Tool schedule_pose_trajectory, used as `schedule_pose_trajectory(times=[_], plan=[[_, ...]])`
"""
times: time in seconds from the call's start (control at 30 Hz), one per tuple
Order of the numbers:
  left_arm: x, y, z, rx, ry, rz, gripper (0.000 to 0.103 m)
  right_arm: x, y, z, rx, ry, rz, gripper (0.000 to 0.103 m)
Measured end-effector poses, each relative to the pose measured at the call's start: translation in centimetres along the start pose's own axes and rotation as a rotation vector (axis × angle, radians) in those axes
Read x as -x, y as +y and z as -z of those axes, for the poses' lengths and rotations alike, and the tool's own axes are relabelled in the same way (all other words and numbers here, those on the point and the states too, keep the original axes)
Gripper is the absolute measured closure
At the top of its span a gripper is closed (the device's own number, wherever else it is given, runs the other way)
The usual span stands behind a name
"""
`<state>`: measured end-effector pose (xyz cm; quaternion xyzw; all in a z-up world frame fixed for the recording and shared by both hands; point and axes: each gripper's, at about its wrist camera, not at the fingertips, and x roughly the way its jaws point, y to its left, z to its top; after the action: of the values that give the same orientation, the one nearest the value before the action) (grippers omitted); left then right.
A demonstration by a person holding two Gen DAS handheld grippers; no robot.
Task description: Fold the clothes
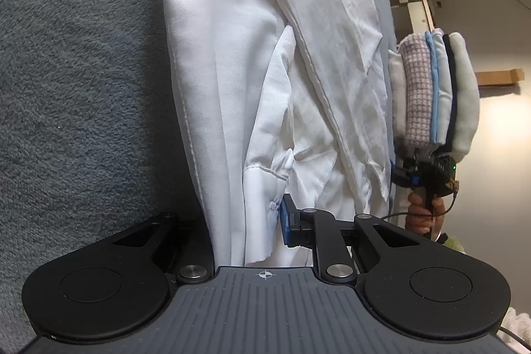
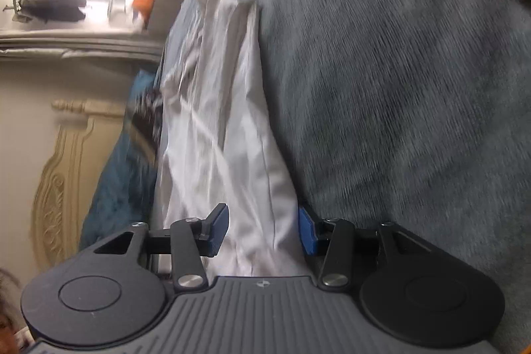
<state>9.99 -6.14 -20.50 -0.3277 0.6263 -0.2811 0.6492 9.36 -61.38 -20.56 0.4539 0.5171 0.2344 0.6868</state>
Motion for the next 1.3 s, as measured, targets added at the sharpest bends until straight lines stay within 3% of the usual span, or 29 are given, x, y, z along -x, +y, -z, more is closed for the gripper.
schedule_pose_trajectory(times=[0.13, 0.2, 0.37, 0.47, 0.53, 0.57, 0.6, 0.9, 1.03, 1.3], plan=[[-0.1, 0.0, -0.1, 0.003, 0.001, 0.001, 0.087, 0.1, -0.3, 0.5, 0.003, 0.059, -0.039, 0.053], [-0.1, 0.0, -0.1, 0.001, 0.004, 0.001, 0.087, 0.2, -0.4, 0.8, 0.004, 0.089, -0.058, 0.045], [-0.1, 0.1, -0.1, 0.0, 0.002, 0.004, 0.087, -0.6, 0.0, 1.0, 0.027, 0.149, -0.072, 0.047], [0.0, -0.1, 0.0, -0.015, -0.007, -0.001, 0.087, -1.3, 0.8, 1.1, 0.068, 0.177, -0.044, 0.055], [0.1, -0.6, 0.2, -0.053, -0.018, -0.019, 0.092, -1.5, 1.3, 1.4, 0.106, 0.201, -0.027, 0.071], [0.2, -0.9, 0.3, -0.084, -0.025, -0.033, 0.096, -1.7, 1.7, 1.6, 0.121, 0.219, -0.041, 0.084], [0.3, -1.3, 0.4, -0.116, -0.032, -0.046, 0.097, -2.0, 2.0, 1.9, 0.135, 0.232, -0.053, 0.09], [4.1, -3.6, -1.5, -0.201, -0.175, 0.028, 0.1, 0.7, 5.9, 1.7, 0.264, 0.089, -0.151, 0.096], [5.8, -4.5, -3.8, -0.206, -0.257, 0.045, 0.1, 1.0, 7.9, -0.3, 0.302, 0.006, -0.18, 0.096], [6.8, -5.1, -10.2, -0.201, -0.365, 0.005, 0.1, -0.9, 10.1, -6.1, 0.311, -0.165, -0.195, 0.096]])
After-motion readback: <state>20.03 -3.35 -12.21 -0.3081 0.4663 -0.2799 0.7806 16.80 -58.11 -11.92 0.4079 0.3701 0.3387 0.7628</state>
